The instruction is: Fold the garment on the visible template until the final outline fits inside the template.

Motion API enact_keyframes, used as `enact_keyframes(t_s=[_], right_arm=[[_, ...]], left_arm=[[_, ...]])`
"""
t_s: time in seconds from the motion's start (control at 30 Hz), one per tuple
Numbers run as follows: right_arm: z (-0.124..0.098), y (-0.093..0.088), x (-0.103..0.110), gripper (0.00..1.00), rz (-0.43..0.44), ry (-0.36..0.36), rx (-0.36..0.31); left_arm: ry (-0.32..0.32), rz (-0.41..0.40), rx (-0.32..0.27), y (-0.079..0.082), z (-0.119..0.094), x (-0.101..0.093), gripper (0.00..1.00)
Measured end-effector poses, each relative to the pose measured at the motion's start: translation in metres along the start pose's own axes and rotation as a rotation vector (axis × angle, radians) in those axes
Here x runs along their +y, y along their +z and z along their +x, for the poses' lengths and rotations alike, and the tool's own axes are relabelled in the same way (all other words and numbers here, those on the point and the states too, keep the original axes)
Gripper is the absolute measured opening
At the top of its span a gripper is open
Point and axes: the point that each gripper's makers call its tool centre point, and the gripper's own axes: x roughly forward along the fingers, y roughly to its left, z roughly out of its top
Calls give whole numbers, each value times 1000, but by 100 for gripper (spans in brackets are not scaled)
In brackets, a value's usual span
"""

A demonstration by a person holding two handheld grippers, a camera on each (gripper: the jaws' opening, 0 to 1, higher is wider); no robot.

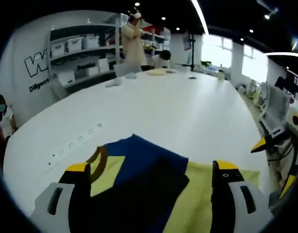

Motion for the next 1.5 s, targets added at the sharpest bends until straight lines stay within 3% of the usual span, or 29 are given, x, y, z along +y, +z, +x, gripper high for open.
enact_keyframes(t_s=[0.2,0.73,1.1,1.5], right_arm=[[-1,-2,2,99,-4,2,4],[-3,-9,5,99,2,-2,22],[-2,-15,8,98,-2,0,32],[1,-20,5,94,13,-4,26]], left_arm=[[22,-25,-25,-6,-27,1,99],[85,-44,19,-60,-97,5,99],[149,-135,8,-91,-149,8,99],[155,-224,53,-146,-188,-15,97]])
